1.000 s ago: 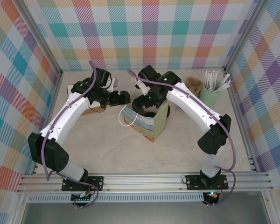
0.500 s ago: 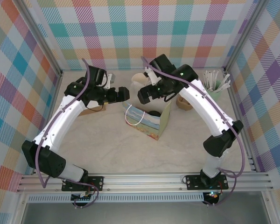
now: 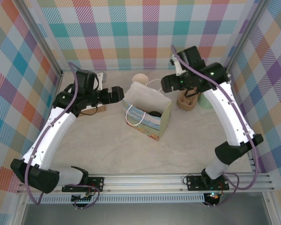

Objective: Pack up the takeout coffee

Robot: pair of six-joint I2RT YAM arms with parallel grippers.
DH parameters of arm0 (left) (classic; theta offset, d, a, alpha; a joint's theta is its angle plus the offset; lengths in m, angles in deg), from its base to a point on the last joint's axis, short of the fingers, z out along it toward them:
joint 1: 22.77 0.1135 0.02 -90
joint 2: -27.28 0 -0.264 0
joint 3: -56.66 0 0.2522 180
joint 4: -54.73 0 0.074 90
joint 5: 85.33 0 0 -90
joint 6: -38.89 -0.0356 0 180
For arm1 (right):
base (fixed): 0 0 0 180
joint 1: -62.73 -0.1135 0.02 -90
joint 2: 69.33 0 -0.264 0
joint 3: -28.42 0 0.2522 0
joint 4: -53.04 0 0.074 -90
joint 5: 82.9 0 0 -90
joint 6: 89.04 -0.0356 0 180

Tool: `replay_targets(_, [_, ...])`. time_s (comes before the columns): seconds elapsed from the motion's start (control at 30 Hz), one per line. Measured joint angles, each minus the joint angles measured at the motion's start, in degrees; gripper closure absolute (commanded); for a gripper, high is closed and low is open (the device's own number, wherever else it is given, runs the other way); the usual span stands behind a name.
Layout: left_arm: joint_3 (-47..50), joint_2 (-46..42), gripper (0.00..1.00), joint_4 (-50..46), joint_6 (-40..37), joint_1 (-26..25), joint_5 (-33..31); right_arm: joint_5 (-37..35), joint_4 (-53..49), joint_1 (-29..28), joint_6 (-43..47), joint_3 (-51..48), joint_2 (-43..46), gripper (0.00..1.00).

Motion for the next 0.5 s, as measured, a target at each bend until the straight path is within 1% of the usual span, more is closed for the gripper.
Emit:
replay_targets(0.17, [2.9,-4.3,0.0,0.9,0.0,0.5,-3.1,-5.3,1.0,7.3,0.0,-8.5,4.8,0.23])
replay_targets(0.23, [3.5,-5.3,0.0,1.0,-0.1,0.6,-4.2,-7.0,2.0,10.0,0.0,-12.4,5.9,0.24])
replay_targets(0.33, [4.2,-6.1,0.0,1.0,-0.2,0.7,-5.3,-9.4,3.9,13.0,0.4,-17.0,6.2,0.29])
replay_targets(0.5, [4.7,-6.2,0.0,0.9,-0.4,1.0,-6.0,-14.2,9.6,16.9,2.4,-21.3,5.5,0.38])
